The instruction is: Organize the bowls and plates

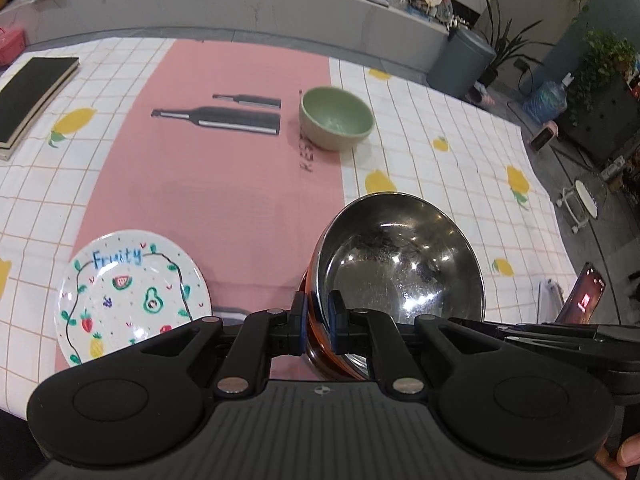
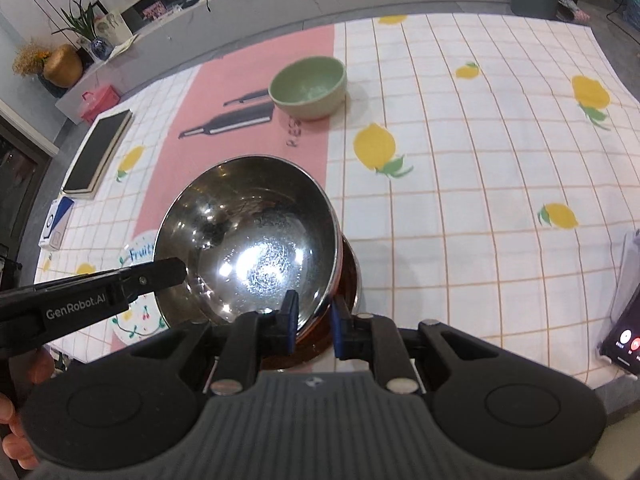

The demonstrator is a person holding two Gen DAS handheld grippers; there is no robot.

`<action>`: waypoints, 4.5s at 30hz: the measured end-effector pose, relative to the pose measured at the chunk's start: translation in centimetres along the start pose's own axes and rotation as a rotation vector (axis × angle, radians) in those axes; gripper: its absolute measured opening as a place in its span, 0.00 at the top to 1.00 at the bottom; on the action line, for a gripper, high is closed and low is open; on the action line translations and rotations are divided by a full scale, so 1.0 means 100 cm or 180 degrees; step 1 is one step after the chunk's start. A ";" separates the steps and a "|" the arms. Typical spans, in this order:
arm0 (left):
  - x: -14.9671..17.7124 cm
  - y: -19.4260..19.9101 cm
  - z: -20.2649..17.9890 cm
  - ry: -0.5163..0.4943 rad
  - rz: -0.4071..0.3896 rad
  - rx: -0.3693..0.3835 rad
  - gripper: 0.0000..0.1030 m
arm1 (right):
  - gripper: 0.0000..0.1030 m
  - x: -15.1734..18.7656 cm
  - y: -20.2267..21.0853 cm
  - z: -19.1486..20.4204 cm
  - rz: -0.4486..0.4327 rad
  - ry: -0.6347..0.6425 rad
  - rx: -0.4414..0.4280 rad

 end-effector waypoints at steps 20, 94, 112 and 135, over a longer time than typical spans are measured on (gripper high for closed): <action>0.009 -0.018 -0.002 -0.0227 0.0209 -0.0070 0.87 | 0.85 0.009 -0.023 -0.006 0.0177 0.0164 0.0130; -0.136 -0.057 0.002 -0.0797 -0.0695 -0.0051 0.24 | 0.23 -0.132 -0.064 -0.005 -0.0826 0.0318 0.0750; -0.161 -0.167 0.020 -0.0442 -0.0174 0.0164 0.55 | 0.63 -0.182 -0.173 -0.020 -0.0297 -0.0029 0.0576; -0.155 -0.186 0.016 -0.0388 0.0116 0.0036 0.91 | 0.91 -0.181 -0.181 -0.021 -0.0106 -0.0269 0.0377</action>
Point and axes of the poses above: each gripper's, at about its wrist camera, not at the fingertips, and y roughly against the way its jaws point, z to its left, x to its underside, the point moved 7 cm from there along -y, roughly the way its jaws point, and after that the axes turned 8 degrees about -z, right-handed, at the moved point
